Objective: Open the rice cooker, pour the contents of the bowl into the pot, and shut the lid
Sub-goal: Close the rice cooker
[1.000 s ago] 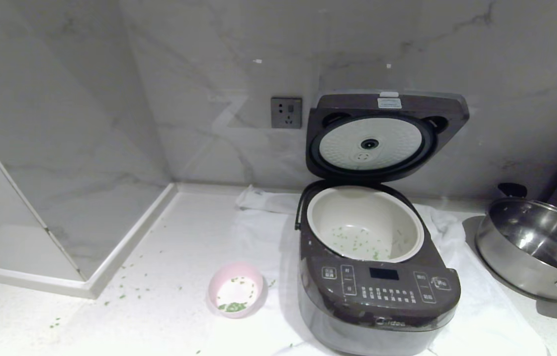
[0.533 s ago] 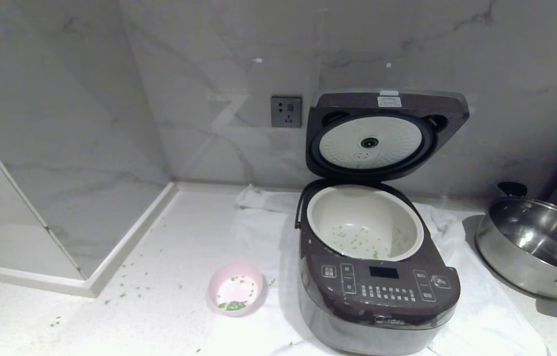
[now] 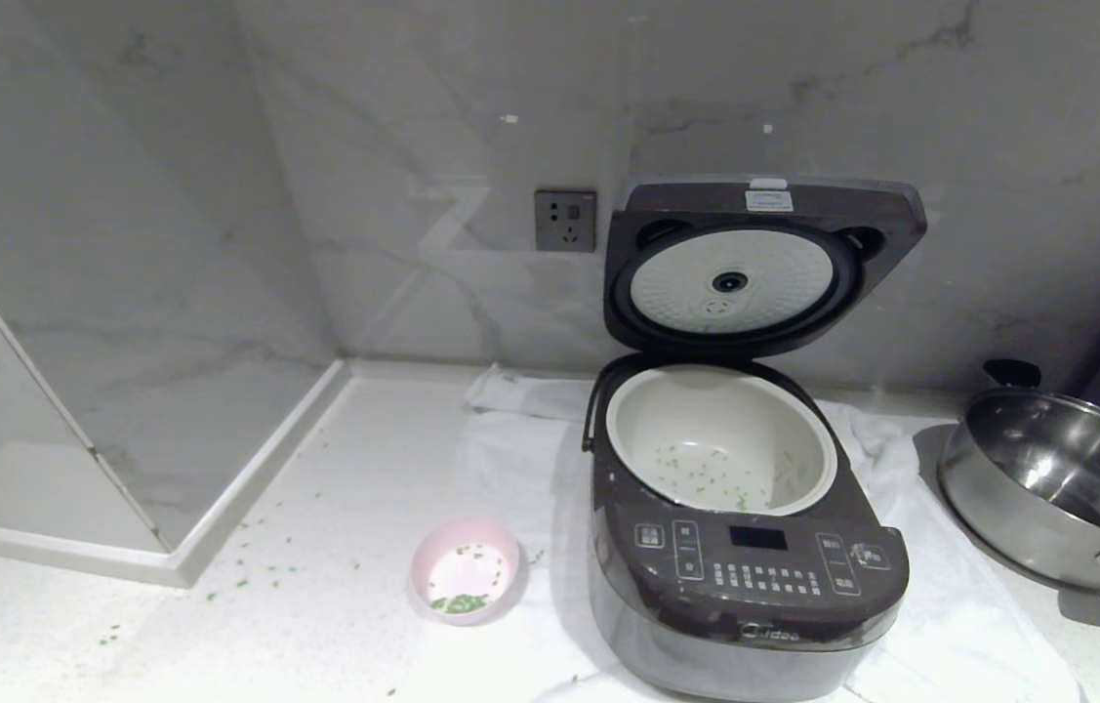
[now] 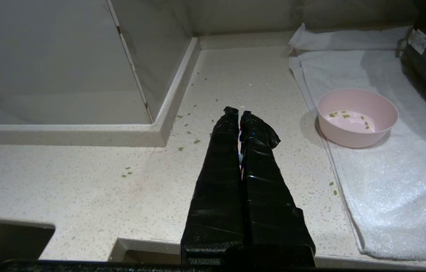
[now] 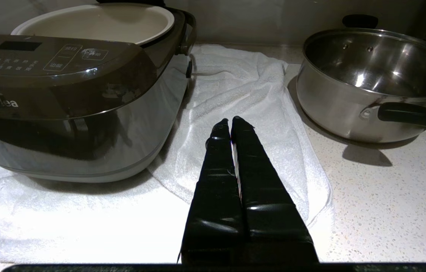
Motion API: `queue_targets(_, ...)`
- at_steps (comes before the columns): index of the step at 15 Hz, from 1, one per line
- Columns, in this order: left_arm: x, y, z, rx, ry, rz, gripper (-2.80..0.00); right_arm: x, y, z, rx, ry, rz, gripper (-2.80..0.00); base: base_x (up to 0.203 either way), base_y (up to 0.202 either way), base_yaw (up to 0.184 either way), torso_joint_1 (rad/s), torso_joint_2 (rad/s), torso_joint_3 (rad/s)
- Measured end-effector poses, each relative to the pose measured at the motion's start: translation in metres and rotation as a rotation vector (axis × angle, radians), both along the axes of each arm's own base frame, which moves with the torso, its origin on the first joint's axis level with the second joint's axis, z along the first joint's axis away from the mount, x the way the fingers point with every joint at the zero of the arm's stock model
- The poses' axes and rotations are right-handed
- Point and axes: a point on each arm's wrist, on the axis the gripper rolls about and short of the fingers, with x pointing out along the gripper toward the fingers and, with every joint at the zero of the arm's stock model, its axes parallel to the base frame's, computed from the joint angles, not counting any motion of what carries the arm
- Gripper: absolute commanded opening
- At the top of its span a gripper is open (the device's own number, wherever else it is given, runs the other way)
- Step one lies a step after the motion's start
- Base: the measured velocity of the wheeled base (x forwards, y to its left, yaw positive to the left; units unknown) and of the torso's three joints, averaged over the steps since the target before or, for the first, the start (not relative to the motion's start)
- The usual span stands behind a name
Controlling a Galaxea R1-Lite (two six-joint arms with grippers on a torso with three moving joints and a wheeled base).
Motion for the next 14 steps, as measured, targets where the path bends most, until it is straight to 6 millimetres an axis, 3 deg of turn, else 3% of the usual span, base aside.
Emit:
queue_targets(10,-0.001,0.0,0.002,-0.048,-0.004,0.009,-2.8,0.0,0.0,0.0,0.0,0.0,0.0,-2.8,0.0,0.0,0.0,0.0,0.0,0.0)
queue_targets(14,-0.008,-0.001,0.048,-0.047,-0.051,-0.065,-2.8,0.0,0.0,0.0,0.0,0.0,0.0,-2.8,0.0,0.0,0.0,0.0,0.0,0.0)
